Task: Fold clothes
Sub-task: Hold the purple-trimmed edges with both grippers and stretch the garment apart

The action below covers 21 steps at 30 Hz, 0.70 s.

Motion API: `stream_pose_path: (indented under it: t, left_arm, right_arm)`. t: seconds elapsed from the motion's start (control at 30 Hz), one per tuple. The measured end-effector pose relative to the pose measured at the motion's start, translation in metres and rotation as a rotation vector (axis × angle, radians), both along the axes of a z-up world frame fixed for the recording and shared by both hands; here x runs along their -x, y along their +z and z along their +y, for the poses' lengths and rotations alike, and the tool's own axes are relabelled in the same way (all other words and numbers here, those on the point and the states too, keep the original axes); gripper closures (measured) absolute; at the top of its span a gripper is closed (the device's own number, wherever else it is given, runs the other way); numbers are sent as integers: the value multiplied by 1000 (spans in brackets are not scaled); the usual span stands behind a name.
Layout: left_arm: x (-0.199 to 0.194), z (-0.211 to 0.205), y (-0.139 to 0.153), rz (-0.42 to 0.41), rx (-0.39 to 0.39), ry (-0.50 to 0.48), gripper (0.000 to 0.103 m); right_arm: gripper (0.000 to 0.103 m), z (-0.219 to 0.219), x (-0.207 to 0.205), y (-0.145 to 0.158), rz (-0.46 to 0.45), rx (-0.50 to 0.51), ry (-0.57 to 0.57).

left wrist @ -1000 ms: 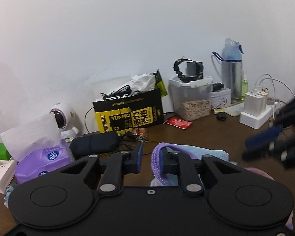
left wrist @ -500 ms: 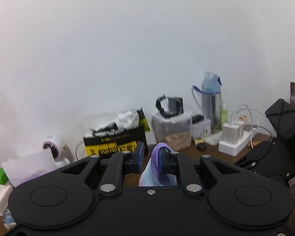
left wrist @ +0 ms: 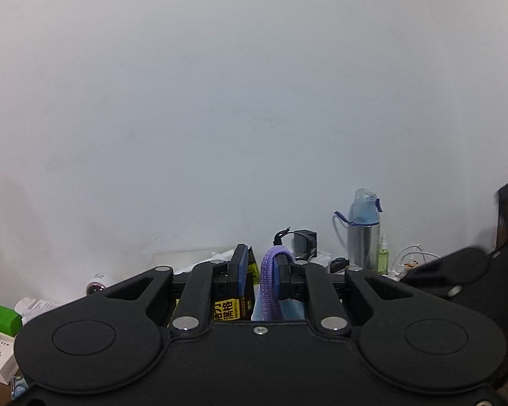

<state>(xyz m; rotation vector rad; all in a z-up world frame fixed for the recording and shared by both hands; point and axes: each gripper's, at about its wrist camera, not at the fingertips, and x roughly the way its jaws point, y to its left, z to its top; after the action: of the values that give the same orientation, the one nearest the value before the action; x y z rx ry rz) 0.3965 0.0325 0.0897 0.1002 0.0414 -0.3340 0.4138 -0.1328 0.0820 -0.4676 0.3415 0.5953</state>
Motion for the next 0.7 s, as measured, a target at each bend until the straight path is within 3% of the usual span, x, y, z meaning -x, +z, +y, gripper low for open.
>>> stream_pose_path:
  t: [0.07, 0.1, 0.13, 0.33, 0.4, 0.47, 0.5, 0.53, 0.7]
  left_arm:
    - [-3, -1, -4, 7, -16, 17, 88]
    - [-3, -1, -4, 7, -19, 20, 88]
    - [-7, -4, -10, 11, -62, 58, 88]
    - [-19, -13, -24, 69, -116, 106, 87]
    - [-24, -23, -35, 88, -191, 113, 86]
    - [-30, -32, -47, 100, -262, 134, 69]
    - [-39, -39, -60, 150, -294, 144, 52]
    - [-45, -42, -71, 192, -312, 138, 46]
    - [-63, -48, -112, 313, -387, 96, 46]
  right_arm:
    - [70, 0, -6, -6, 31, 20, -31]
    - [85, -2, -8, -6, 36, 19, -60]
    - [91, -6, -9, -4, 32, 17, -95]
    - [91, -35, 5, 19, -79, -33, -218]
    - [91, -38, 8, 23, -103, -31, -233]
    - [92, -40, 13, 28, -125, -41, -243]
    - [92, -42, 15, 31, -133, -49, -243]
    - [92, -44, 17, 35, -139, -52, -239]
    - [92, -50, 9, 41, -154, -47, -236]
